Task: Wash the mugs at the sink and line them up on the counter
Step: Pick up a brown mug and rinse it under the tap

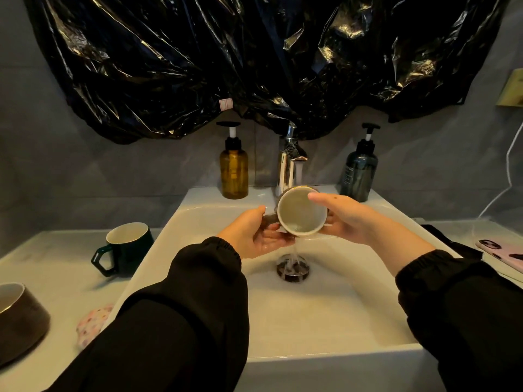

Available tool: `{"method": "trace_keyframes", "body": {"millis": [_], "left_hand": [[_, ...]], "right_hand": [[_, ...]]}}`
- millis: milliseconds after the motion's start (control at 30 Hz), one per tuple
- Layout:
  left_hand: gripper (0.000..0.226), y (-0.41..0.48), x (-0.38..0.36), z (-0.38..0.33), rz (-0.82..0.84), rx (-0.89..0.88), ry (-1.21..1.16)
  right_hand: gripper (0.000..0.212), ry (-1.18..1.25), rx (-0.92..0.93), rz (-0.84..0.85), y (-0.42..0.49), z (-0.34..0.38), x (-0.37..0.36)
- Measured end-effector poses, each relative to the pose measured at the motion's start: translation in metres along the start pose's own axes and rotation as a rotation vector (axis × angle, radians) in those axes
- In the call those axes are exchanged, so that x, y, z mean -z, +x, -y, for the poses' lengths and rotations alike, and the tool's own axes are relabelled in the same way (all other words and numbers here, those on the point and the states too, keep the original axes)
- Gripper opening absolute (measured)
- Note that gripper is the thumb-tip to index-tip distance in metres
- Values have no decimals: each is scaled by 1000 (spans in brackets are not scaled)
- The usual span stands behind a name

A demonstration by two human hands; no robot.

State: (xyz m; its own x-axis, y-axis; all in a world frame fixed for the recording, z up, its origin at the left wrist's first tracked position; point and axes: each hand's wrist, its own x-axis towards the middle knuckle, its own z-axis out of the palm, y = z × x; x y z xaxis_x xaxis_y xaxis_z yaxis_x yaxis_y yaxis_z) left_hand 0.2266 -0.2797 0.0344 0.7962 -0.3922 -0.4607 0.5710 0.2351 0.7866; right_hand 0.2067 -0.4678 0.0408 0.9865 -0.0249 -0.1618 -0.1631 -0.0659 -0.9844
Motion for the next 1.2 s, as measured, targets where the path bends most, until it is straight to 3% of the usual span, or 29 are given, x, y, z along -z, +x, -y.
{"method": "trace_keyframes", "body": {"millis": [167, 333, 567, 733, 900, 1067, 1200], "left_hand": [[54, 10, 1, 2, -141, -156, 461], [46, 12, -5, 0, -157, -266, 415], [36, 13, -11, 0, -119, -277, 351], [29, 17, -8, 5, -152, -259, 578], [38, 20, -8, -1, -227, -331, 489], [45, 18, -6, -5, -225, -399, 392], [43, 18, -7, -2, -209, -386, 439]], "right_hand": [[68, 107, -227, -141, -3, -1, -3], [79, 181, -365, -137, -2, -1, -3], [81, 290, -489, -50, -7, -4, 1], [67, -120, -309, -191, -8, 3, -2], [55, -172, -139, -216, -4, 0, -16], [72, 56, -386, -70, -7, 0, -9], [75, 11, -430, -171, -3, -3, -4]]}}
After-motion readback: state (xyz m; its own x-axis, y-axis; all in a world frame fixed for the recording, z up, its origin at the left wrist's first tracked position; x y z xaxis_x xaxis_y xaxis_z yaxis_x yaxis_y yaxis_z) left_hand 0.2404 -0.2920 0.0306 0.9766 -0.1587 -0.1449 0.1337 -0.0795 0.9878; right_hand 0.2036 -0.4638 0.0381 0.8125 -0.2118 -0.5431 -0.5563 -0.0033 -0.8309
